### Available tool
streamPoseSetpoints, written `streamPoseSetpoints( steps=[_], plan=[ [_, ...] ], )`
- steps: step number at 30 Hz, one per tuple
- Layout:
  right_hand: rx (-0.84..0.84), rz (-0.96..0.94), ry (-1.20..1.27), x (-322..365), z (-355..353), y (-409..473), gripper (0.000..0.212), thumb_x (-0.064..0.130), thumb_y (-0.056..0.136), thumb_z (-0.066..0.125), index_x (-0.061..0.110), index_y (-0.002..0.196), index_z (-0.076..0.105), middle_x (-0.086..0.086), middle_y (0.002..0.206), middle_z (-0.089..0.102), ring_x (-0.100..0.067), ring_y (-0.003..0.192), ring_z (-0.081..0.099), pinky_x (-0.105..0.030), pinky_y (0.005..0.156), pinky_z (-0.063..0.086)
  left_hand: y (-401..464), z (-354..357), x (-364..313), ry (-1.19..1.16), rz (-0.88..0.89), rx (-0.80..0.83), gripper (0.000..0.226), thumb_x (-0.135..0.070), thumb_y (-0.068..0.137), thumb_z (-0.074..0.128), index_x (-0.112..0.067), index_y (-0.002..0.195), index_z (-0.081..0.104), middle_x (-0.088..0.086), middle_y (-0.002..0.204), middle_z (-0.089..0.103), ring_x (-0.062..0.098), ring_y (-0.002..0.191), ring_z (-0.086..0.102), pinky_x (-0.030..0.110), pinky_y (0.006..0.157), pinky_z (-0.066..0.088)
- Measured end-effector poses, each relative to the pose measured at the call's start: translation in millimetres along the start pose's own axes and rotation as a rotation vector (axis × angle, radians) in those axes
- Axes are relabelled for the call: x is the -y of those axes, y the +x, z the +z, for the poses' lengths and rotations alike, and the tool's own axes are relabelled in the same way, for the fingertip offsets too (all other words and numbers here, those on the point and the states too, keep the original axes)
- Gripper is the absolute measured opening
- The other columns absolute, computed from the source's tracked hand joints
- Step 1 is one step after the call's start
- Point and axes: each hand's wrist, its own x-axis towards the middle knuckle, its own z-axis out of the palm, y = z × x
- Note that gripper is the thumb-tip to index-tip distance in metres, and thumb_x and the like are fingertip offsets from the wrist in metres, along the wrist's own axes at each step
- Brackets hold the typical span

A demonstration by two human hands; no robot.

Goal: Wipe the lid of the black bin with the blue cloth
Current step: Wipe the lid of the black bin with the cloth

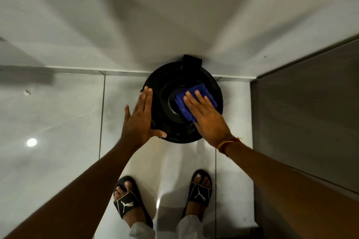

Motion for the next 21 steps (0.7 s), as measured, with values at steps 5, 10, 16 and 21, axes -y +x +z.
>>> streamPoseSetpoints(
  steps=[5, 10, 16, 21],
  plan=[
    [-0.21, 0.461, 0.517, 18, -12, 34, 0.064, 0.006, 0.097, 0.049, 0.015, 0.155, 0.023, -0.003, 0.165, 0.018, -0.021, 0.154, 0.003, -0.041, 0.126, 0.004, 1, -1, 0, 0.023, 0.001, 0.018, 0.152, -0.077, 0.051, 0.076, -0.019, 0.158, -0.016, 0.002, 0.169, -0.016, 0.024, 0.156, -0.006, 0.068, 0.119, 0.012],
    [-0.225, 0.618, 0.331, 15, -19, 92, 0.067, 0.007, 0.094, 0.051, 0.013, 0.155, 0.024, -0.006, 0.165, 0.02, -0.03, 0.153, 0.01, -0.049, 0.124, 0.009, 1, 1, 4, -0.005, 0.021, 0.014, 0.156, -0.101, 0.04, 0.04, -0.015, 0.158, -0.013, 0.004, 0.169, -0.014, 0.026, 0.157, -0.003, 0.066, 0.118, 0.007],
    [-0.031, 0.141, 0.007, 16, -1, 40, 0.075, 0.015, 0.093, 0.055, 0.014, 0.157, 0.014, -0.004, 0.166, 0.014, -0.031, 0.153, 0.006, -0.048, 0.124, 0.012, 1, 1, -2, 0.047, 0.002, 0.023, 0.153, -0.08, 0.05, 0.071, -0.014, 0.158, -0.015, 0.006, 0.168, -0.015, 0.027, 0.156, -0.005, 0.066, 0.12, 0.008],
    [0.002, -0.048, 0.057, 24, 9, -30, 0.074, 0.01, 0.09, 0.056, 0.012, 0.156, 0.021, -0.005, 0.164, 0.02, -0.028, 0.153, 0.012, -0.046, 0.123, 0.018, 1, 0, -10, 0.081, -0.035, 0.027, 0.154, -0.075, 0.051, 0.074, -0.012, 0.157, -0.018, 0.009, 0.168, -0.017, 0.028, 0.156, -0.006, 0.066, 0.12, 0.007]
  ],
)
